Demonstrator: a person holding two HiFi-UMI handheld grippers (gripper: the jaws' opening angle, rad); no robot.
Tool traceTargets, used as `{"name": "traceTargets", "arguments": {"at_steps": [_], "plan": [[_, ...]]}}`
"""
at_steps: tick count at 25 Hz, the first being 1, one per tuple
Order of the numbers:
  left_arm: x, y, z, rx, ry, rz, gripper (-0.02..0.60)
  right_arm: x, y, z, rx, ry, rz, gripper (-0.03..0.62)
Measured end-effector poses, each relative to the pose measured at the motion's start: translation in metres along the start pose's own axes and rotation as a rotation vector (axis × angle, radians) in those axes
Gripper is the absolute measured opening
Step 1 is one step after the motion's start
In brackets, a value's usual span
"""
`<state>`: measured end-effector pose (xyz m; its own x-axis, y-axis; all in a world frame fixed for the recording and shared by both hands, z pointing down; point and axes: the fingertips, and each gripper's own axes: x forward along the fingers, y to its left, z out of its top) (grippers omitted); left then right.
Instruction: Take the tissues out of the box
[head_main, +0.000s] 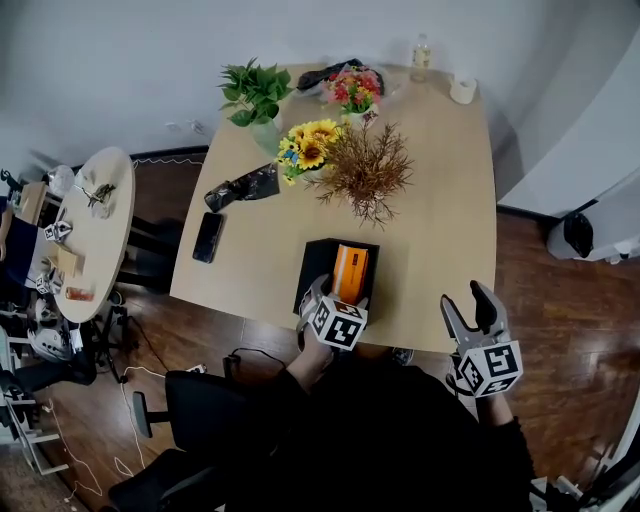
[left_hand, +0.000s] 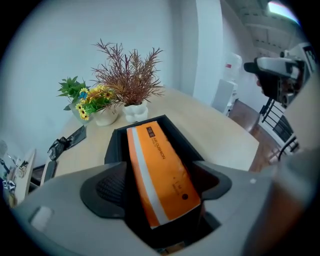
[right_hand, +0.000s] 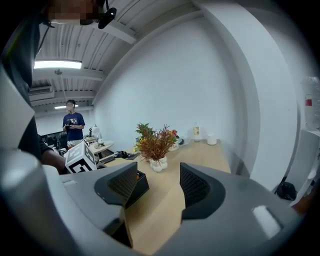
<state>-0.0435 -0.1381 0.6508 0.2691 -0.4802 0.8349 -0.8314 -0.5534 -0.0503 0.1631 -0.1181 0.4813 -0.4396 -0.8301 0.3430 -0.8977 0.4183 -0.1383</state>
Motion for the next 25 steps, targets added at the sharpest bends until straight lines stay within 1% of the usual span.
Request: {"name": "traceTargets", "arguments": {"at_steps": [4, 8, 10, 13, 19, 21, 25], "plan": [[0.0, 0.0, -0.002, -0.002, 0.011, 0.022, 0.392, -0.001, -0.001, -0.002, 0.001, -0.004, 0.01, 0.267], [0.004, -0.001, -0.006, -0.002, 0.023, 0.043, 0.365, -0.004, -0.003, -0.003, 0.003, -0.002, 0.012, 0.262], [0.006, -0.001, -0.006, 0.017, 0.034, 0.05, 0.365, -0.005, -0.004, -0.005, 0.005, 0.004, 0.013, 0.256], [0.011, -0.001, -0.006, 0.065, 0.047, 0.058, 0.357, -0.006, -0.004, -0.009, 0.005, 0.012, 0.02, 0.246], [0.012, -0.005, -0.007, 0.138, 0.025, 0.092, 0.326, -0.008, -0.005, -0.017, 0.01, 0.02, 0.014, 0.232], [0.013, -0.006, -0.007, 0.148, 0.03, 0.083, 0.32, -0.009, -0.007, -0.018, 0.014, 0.02, 0.008, 0.227], [0.014, -0.006, -0.007, 0.144, 0.035, 0.059, 0.31, -0.011, -0.006, -0.024, 0.017, 0.021, 0.004, 0.22]]}}
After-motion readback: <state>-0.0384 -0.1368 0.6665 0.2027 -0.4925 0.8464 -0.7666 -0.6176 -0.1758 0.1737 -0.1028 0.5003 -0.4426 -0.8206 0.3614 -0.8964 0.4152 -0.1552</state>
